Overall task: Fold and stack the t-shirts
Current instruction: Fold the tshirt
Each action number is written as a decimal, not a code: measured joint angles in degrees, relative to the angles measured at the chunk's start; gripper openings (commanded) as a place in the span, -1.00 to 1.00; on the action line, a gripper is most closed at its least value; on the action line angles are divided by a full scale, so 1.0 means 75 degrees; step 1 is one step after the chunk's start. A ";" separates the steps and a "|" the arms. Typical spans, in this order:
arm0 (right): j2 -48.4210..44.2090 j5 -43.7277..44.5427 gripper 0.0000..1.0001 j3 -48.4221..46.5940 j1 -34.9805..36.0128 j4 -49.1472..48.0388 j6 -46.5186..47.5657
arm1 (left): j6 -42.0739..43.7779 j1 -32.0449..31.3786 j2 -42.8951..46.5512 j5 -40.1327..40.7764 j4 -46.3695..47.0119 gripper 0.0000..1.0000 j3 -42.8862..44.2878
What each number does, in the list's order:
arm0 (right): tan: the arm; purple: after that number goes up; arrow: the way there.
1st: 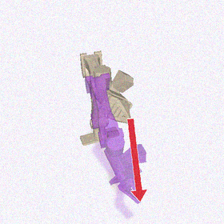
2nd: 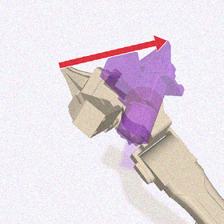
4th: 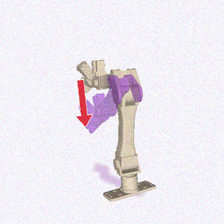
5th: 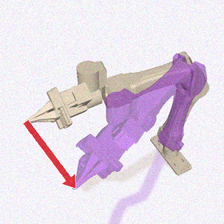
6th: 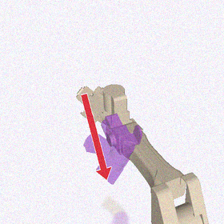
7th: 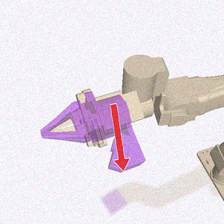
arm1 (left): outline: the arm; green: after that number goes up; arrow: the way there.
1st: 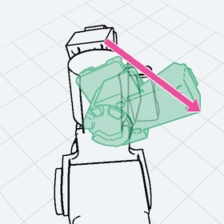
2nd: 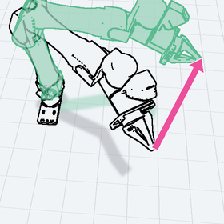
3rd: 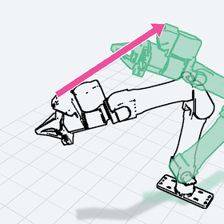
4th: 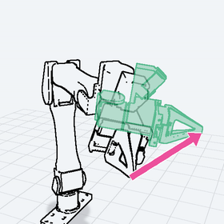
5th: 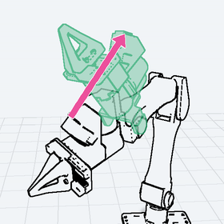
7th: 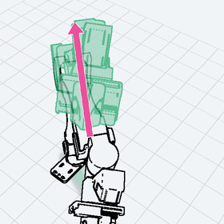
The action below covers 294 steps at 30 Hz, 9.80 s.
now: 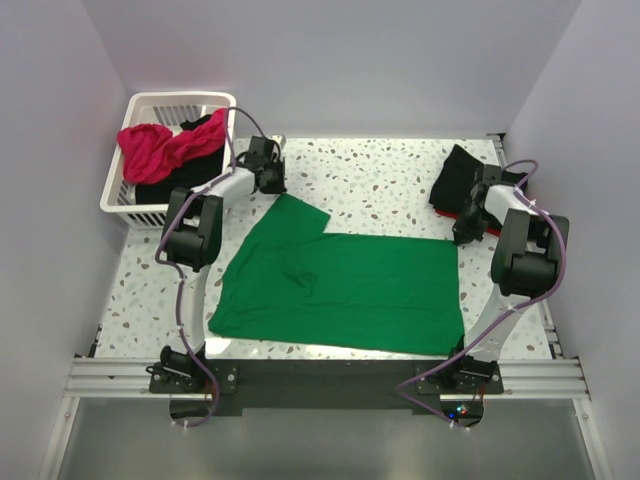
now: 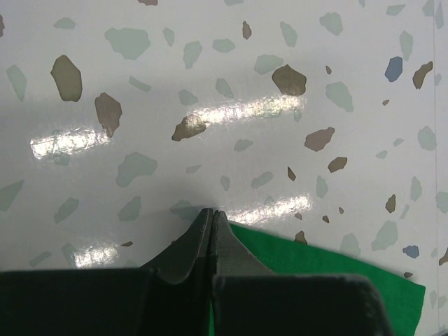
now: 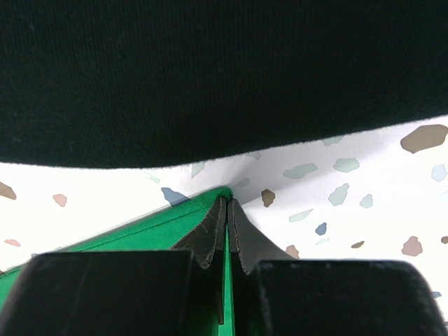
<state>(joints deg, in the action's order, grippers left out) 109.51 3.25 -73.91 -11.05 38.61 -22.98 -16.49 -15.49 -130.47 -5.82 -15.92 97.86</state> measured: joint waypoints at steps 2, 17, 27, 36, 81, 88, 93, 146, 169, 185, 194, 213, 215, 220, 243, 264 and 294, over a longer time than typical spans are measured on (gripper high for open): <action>0.0000 -0.0017 -1.00 -0.0032 0.0000 0.0061 -0.0003 | 0.0000 -0.0003 0.0000 -0.0003 0.0023 -1.00 0.0000; 0.0385 -0.0265 -1.00 -0.1690 0.0000 0.0743 -0.0079 | -0.0262 0.0006 -0.0166 -0.0020 0.0003 -1.00 0.0898; 0.1035 -0.0650 -1.00 -0.3063 0.0009 0.1105 -0.0076 | -0.0236 0.0029 -0.0099 -0.0498 0.0388 -1.00 0.1661; 0.0839 -0.1000 -1.00 -0.2879 0.0017 0.1090 0.0169 | 0.0221 0.0070 0.2661 -0.1215 0.1142 -1.00 -0.1891; -0.2611 -0.0096 -1.00 0.1416 -0.0271 0.0976 0.0860 | -0.0396 0.0064 1.0206 -0.0979 -0.0353 -1.00 -0.8437; -0.2626 0.0041 0.13 0.1757 -0.0271 0.1172 0.0734 | -0.0938 -0.0012 1.0398 -0.1081 -0.1037 -0.23 -0.8443; -0.2818 0.0023 0.26 0.1772 -0.0248 0.1303 0.0688 | -0.1501 -0.0195 1.0969 -0.1233 -0.1839 0.12 -0.8440; 0.2486 -0.3751 -0.16 -0.3646 0.6618 -0.0702 0.0105 | -0.3136 -0.1486 0.8638 0.0836 -0.1341 0.25 -0.8352; 0.2116 -0.3220 -0.73 -0.3474 0.6738 -0.0635 0.0425 | -0.3194 -0.1486 0.8105 0.0417 -0.0638 -0.36 -0.8664; 0.1405 -0.3191 -0.75 -0.2591 0.6860 -0.0664 0.0557 | -0.3057 -0.1489 0.8209 0.0408 -0.0685 -1.00 -0.8661; 0.1343 -0.3191 -0.69 -0.2189 0.6872 -0.0659 0.0618 | -0.3051 -0.1489 0.8617 0.0321 -0.0918 -1.00 -0.8661; 0.0889 -0.3197 -0.29 -0.1460 0.6927 -0.0659 0.0726 | -0.2955 -0.1504 0.8719 -0.0224 -0.1343 -0.55 -0.8772; 0.0886 -0.3197 -0.16 -0.1454 0.6930 -0.0632 0.0775 | -0.2897 -0.1504 0.8798 -0.0283 -0.1457 -0.35 -0.8784; 0.0766 -0.3194 0.02 -0.1361 0.6936 -0.0562 0.0909 | -0.2917 -0.1504 0.9302 -0.0431 -0.1818 -0.11 -0.8784; -0.0828 -0.3031 0.11 -0.0831 0.6228 0.0154 0.1387 | -0.3063 -0.1504 0.6816 0.0239 -0.1629 0.06 -0.6254; -0.0204 -0.2690 0.12 0.0423 0.4028 -0.0233 0.1609 | -0.1900 -0.1498 0.2285 0.0085 -0.1556 0.11 -0.2769; -0.0431 -0.2891 0.19 0.0778 0.4112 -0.0434 0.0417 | -0.0271 -0.0810 -0.1262 -0.1451 -0.1478 0.22 0.2518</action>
<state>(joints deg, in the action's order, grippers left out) 106.28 -18.44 -68.07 19.79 35.35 -19.86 -18.52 -21.56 -139.94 -16.71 -27.00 116.75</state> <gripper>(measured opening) 0.568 0.591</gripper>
